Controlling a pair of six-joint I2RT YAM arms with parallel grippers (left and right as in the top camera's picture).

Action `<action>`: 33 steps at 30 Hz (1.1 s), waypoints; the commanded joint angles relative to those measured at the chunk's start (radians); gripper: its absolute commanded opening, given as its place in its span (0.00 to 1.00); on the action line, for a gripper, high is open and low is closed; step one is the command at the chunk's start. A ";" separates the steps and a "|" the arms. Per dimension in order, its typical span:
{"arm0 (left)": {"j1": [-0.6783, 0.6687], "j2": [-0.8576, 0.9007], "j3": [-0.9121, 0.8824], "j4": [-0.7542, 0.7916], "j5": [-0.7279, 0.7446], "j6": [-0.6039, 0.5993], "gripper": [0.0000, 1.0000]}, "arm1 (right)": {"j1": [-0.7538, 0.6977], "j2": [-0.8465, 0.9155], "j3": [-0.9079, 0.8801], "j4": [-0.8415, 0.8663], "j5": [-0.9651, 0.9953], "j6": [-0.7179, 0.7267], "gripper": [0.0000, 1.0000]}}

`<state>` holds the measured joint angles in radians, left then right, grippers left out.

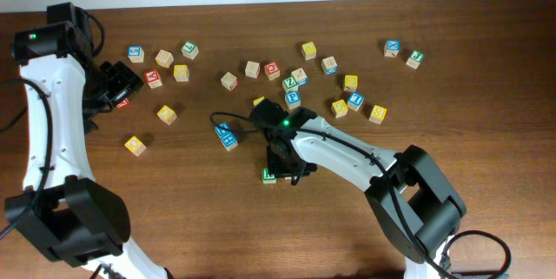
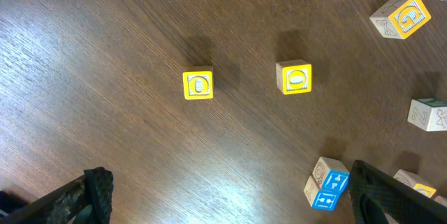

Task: Spell out RSS
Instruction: 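Place the S block right of the R block and release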

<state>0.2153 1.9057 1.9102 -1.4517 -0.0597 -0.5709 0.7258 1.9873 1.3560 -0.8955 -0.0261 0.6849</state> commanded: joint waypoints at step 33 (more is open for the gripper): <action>-0.002 -0.002 0.006 -0.001 -0.005 0.008 0.99 | -0.699 0.018 0.235 -0.164 -0.014 -0.163 0.84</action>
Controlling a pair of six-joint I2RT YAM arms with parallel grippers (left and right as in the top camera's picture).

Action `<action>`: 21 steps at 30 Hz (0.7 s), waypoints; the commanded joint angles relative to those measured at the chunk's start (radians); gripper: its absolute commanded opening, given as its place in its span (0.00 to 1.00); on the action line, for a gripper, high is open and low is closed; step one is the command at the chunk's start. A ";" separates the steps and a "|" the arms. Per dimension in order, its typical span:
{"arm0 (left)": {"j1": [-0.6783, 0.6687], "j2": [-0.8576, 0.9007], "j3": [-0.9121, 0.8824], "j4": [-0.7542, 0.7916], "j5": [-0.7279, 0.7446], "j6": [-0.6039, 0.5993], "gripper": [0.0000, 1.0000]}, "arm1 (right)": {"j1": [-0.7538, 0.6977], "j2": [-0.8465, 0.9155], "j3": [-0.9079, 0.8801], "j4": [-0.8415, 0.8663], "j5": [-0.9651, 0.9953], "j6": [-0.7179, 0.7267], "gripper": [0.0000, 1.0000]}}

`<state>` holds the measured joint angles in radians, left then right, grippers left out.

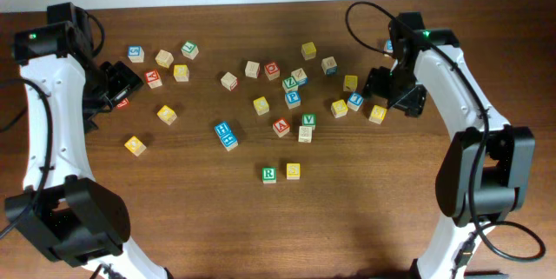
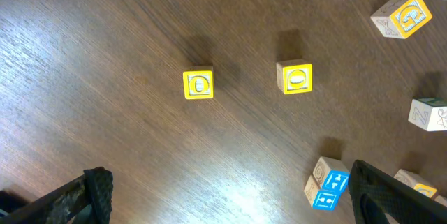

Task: Spell out RSS
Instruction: 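Place the S block right of the R block and release, then grasp the second yellow S block with the right gripper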

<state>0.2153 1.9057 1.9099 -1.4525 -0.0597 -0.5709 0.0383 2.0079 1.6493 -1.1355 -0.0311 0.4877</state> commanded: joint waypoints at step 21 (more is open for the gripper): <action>-0.001 -0.002 0.006 0.000 -0.005 0.008 0.99 | -0.011 0.053 -0.248 0.351 0.018 0.032 0.54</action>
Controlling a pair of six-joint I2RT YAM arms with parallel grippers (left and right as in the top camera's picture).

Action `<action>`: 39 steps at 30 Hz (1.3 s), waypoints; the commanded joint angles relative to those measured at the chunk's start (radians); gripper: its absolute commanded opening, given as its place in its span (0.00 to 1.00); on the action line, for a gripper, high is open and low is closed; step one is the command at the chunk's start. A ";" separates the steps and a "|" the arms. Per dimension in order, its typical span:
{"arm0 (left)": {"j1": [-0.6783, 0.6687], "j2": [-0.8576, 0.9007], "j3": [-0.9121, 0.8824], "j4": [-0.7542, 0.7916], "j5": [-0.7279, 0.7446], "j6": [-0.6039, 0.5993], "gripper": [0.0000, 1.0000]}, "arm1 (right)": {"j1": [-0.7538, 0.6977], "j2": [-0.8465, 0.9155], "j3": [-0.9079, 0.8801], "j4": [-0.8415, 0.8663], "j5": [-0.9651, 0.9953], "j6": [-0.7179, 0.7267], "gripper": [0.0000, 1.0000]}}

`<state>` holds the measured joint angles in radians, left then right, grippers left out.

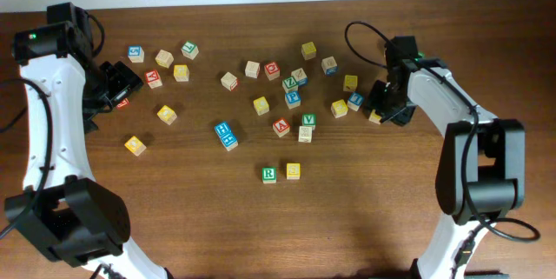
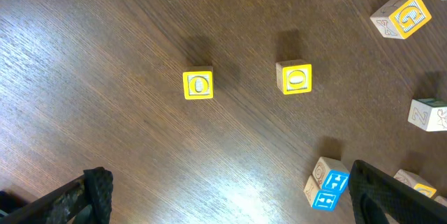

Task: Spell out RSS
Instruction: 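Grasp the second yellow S block with the right gripper, then place the second S block right of the first S and release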

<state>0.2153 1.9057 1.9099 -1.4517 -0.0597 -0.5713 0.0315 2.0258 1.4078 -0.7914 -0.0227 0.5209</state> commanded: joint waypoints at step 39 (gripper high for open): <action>-0.002 -0.002 0.006 -0.001 -0.005 0.008 0.99 | 0.544 -0.034 -0.027 -0.240 -0.080 -0.036 0.26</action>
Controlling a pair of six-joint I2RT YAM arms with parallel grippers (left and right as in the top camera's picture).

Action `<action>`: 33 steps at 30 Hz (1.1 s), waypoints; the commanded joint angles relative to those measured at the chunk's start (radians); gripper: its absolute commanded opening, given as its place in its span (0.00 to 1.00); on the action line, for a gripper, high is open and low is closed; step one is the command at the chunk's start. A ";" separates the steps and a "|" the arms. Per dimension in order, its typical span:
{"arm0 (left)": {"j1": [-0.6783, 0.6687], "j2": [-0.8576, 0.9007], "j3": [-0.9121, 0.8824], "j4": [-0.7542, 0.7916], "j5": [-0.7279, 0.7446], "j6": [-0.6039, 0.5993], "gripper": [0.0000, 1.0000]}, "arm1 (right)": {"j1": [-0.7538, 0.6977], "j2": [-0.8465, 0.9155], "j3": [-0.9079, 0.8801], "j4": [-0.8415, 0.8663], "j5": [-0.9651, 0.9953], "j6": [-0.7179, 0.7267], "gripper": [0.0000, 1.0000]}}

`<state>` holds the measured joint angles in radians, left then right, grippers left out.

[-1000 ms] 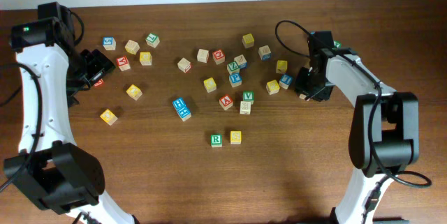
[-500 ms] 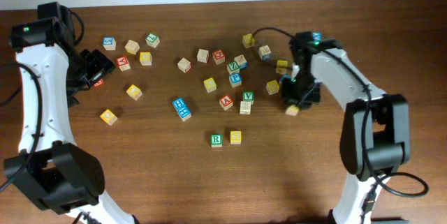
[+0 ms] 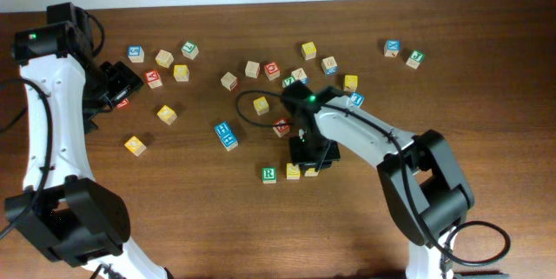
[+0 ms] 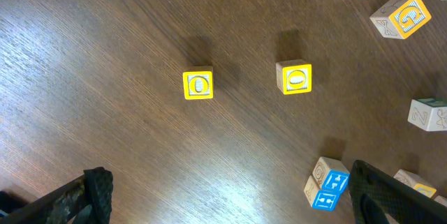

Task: Spell out RSS
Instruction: 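Place the second S block right of the first S and release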

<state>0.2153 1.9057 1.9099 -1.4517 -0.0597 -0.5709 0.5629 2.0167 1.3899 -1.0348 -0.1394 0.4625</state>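
A green R block (image 3: 269,174) and a yellow S block (image 3: 294,171) stand side by side in the front middle of the table. A second yellow block (image 3: 310,172) peeks out right of the S, under my right gripper (image 3: 314,159), which appears shut on it; its fingers are hidden by the wrist. My left gripper (image 3: 120,83) hangs at the far left, high above the table. In the left wrist view that gripper (image 4: 227,199) is wide open and holds nothing.
Many loose letter blocks lie across the back half of the table. Among them are a blue H pair (image 3: 226,135), a red block (image 3: 281,127) and a yellow block (image 3: 261,105). Two yellow blocks (image 4: 198,84) (image 4: 294,77) lie below the left wrist.
My right gripper was at the yellow block at the right of the scatter. That block is gone from there, and the gripper is now over the row with a yellow block right of the S.
First my right gripper was down beside the R block. Then the R and S stood alone while the arm was far right, then down at a yellow block there. Now that block is next to the S. The left arm has not moved.
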 commanded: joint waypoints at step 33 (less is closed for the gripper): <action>-0.001 -0.002 0.006 -0.001 -0.005 0.008 0.99 | -0.253 -0.161 0.562 -0.576 0.225 -0.065 0.50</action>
<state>0.2153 1.9057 1.9095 -1.4517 -0.0597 -0.5713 0.3691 1.9518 1.9133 -1.5719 -0.0071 0.4240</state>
